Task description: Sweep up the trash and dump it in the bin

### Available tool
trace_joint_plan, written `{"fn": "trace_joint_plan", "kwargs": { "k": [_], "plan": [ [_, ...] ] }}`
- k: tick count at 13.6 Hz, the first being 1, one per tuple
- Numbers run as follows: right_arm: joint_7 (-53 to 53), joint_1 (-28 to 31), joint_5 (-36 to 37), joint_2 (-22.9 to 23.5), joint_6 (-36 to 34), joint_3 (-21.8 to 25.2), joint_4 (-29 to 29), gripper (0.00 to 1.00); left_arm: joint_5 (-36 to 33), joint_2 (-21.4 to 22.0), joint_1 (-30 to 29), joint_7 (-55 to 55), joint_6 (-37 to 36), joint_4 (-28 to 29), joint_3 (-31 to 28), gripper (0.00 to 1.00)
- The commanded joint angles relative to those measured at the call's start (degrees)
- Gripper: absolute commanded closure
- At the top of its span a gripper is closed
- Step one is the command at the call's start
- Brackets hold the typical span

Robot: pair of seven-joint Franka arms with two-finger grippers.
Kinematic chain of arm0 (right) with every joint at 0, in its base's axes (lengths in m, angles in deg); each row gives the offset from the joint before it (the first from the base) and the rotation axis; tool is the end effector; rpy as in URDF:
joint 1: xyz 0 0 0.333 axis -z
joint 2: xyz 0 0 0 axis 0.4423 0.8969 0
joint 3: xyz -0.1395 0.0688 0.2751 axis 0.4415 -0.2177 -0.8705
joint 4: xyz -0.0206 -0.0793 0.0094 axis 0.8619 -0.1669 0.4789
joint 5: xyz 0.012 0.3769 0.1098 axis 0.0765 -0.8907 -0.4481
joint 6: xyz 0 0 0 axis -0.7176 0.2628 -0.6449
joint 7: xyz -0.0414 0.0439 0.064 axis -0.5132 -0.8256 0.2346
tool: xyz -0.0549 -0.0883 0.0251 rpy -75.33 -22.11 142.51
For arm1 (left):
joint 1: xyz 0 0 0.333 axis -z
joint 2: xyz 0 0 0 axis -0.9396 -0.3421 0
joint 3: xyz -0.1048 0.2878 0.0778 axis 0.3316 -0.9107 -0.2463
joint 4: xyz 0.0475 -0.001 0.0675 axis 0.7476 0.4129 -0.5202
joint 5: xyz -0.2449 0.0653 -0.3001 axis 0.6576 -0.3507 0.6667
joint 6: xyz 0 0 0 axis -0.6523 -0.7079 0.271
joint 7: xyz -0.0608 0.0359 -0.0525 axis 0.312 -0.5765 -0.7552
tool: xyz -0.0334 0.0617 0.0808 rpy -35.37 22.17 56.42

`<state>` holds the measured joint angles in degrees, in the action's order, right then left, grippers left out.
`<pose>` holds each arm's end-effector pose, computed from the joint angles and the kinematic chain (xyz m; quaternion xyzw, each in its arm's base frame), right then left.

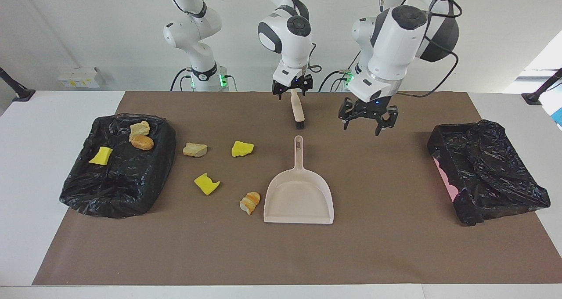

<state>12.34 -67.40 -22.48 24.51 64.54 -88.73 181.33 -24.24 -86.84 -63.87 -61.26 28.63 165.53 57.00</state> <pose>0.2888 0.4013 0.3890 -0.9927 -0.0922 0.0778 0.0000 0.5477 -0.3030 0.4937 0.9925 -0.1085 0.0323 0.0467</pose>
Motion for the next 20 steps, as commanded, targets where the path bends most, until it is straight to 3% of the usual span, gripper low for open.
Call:
{"fn": "trace_joint_plan", "kwargs": {
  "k": [1,3,6,8,11,15,17,19,20],
  "plan": [
    [2.4,-2.5,-1.8,-3.5,2.4,0.2,4.5,0.06,-5.2,-4.8,1.1,8.6,5.2,0.3,3.2,0.00],
    [3.6,-3.7,-1.8,-2.8,4.7,0.2,5.8,0.12,-11.2,-8.6,1.4,15.4,7.9,0.3,6.4,0.00],
    [4.6,-6.0,-2.6,-1.1,7.4,0.2,6.7,0.17,-13.7,-12.0,2.1,20.8,9.7,0.4,7.8,0.00],
    [5.4,-6.1,-2.6,-0.1,8.8,0.2,7.0,0.22,-21.8,-16.3,4.4,28.8,10.5,0.5,8.2,0.00],
    [5.8,-7.4,-2.7,1.4,9.3,0.2,7.0,0.27,-22.8,-16.2,4.5,31.0,9.6,1.5,9.0,0.00],
    [6.3,-8.3,-2.7,3.1,10.7,0.2,7.0,0.33,-22.7,-15.4,4.1,30.9,9.1,1.5,9.1,0.28],
    [6.6,-8.3,-2.7,3.2,10.6,0.2,7.0,0.46,-22.7,-15.4,4.1,30.8,8.4,1.6,9.3,0.55],
    [6.6,-8.2,-2.7,3.5,10.1,0.2,6.8,0.47,-22.7,-14.9,4.0,30.4,7.2,1.5,9.4,0.78],
    [6.5,-8.1,-2.7,3.5,10.0,0.2,6.8,0.64,-22.7,-14.3,3.8,30.0,7.1,1.5,9.4,0.86]
  ]
}}
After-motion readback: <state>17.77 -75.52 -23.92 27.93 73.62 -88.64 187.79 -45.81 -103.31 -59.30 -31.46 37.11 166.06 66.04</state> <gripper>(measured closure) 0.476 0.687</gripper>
